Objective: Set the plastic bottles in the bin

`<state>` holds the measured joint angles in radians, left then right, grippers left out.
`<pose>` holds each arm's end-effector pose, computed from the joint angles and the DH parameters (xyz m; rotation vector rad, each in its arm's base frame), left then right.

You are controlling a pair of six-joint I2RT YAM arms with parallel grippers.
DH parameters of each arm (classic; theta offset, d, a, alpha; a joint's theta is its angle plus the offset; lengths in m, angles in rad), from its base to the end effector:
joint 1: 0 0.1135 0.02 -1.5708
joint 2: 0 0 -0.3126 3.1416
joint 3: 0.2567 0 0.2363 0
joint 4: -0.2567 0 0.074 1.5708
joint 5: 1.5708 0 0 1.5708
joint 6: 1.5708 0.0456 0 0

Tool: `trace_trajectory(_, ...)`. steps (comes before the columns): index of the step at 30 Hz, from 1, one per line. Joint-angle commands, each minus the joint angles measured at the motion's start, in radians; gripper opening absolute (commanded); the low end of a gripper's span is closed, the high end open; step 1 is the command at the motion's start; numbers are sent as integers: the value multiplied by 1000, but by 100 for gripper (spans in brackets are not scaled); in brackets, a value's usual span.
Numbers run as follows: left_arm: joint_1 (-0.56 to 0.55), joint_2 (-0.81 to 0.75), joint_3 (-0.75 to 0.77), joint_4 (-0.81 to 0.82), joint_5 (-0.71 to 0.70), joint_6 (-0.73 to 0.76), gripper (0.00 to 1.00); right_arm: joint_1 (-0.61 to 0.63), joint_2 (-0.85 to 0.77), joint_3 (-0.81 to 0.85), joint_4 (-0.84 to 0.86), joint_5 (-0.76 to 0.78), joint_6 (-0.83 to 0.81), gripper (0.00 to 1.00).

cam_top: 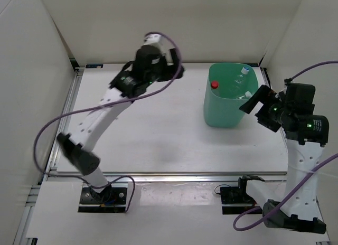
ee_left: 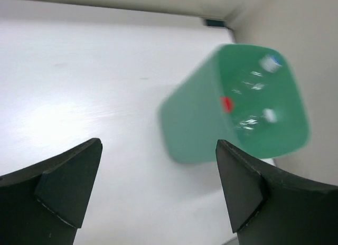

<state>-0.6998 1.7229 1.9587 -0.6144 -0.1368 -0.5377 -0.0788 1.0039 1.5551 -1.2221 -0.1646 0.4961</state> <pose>0.2995 -0.2441 0.4902 0.0695 2.0072 -0.6775 0.1089 -0.0011 0.4740 0.5547 2.1939 0.4087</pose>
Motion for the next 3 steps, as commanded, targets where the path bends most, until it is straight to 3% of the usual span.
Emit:
trace_trajectory(1,19,-286,-240,-183,-303,-43,100,-6,-74,-94,91,34,15,100)
trace_trajectory(3,19,-370,-393,-293,-426,-102,100,-6,-94,-136,116,77,15,100)
